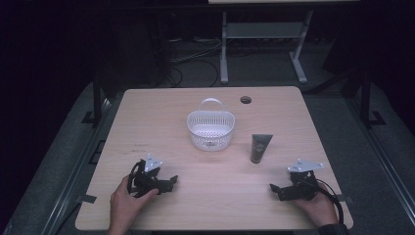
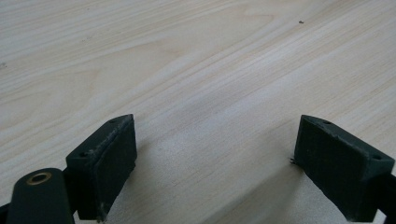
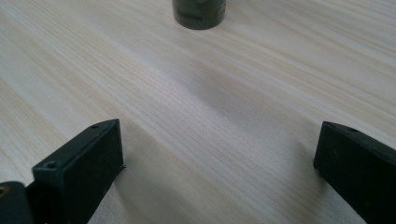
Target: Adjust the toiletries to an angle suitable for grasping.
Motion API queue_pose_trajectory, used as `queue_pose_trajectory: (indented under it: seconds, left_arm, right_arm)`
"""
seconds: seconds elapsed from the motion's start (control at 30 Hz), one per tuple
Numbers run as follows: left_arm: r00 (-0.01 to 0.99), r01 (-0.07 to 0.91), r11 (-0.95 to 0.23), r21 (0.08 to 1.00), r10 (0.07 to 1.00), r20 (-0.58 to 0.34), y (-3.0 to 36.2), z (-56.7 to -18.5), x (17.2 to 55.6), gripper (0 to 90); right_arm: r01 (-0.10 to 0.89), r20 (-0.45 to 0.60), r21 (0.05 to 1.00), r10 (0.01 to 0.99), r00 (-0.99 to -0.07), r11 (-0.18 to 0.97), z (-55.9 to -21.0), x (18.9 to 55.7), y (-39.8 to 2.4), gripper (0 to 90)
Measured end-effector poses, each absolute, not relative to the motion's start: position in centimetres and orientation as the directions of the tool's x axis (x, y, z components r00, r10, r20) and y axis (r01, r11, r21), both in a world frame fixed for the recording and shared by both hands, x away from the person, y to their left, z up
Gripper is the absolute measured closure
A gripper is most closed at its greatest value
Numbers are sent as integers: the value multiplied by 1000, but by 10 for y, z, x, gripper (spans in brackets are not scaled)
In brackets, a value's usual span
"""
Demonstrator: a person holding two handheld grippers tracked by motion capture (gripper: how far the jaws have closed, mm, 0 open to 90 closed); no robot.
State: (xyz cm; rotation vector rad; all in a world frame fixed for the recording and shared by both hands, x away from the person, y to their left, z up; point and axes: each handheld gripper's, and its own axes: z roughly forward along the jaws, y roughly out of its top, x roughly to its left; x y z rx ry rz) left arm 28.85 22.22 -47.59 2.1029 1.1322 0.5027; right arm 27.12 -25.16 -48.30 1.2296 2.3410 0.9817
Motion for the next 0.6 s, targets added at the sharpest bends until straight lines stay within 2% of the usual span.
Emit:
queue_pose_trajectory:
  seconds: [0.07,0.2,0.23,0.27,0.33,0.37,0.4,0.43,0.47,0.57,0.6]
  left_arm:
    - [545,573,-384,724,838,13,222,-476,289,121]
    - [545,573,-383,725,838,12,222,-476,289,121]
    - [545,573,-383,725,838,12,222,-476,289,121]
    - [545,573,-383,724,838,13,222,-476,289,121]
    - [545,573,-383,725,839,12,222,-476,289,121]
    - [545,573,-383,725,839,12,222,-476,289,121]
    - [545,573,-382,725,838,12,222,-476,289,121]
    - [545,573,-382,725,838,12,222,-476,289,121]
    - [545,573,-383,725,838,12,222,-476,289,121]
    - [545,573,-383,724,838,13,222,-476,289,121]
    - [545,573,-383,724,838,12,222,-476,289,121]
  right_arm:
    - [595,34,701,815,-579,394,-483,271,-252,11]
    - [602,32,693,817,-575,397,-477,270,-255,202]
    - [602,32,693,817,-575,397,-477,270,-255,202]
    - [606,30,687,818,-575,401,-474,269,-256,292]
    - [588,13,697,813,-582,410,-471,266,-256,408]
    - [588,13,697,813,-582,410,-471,266,-256,408]
    - [576,24,710,804,-594,405,-465,264,-256,516]
    - [570,30,718,801,-598,399,-461,263,-256,588]
    - [570,30,718,801,-598,399,-461,263,-256,588]
    - [569,68,735,795,-603,369,-453,260,-257,745]
    - [577,88,735,792,-604,358,-449,259,-257,836]
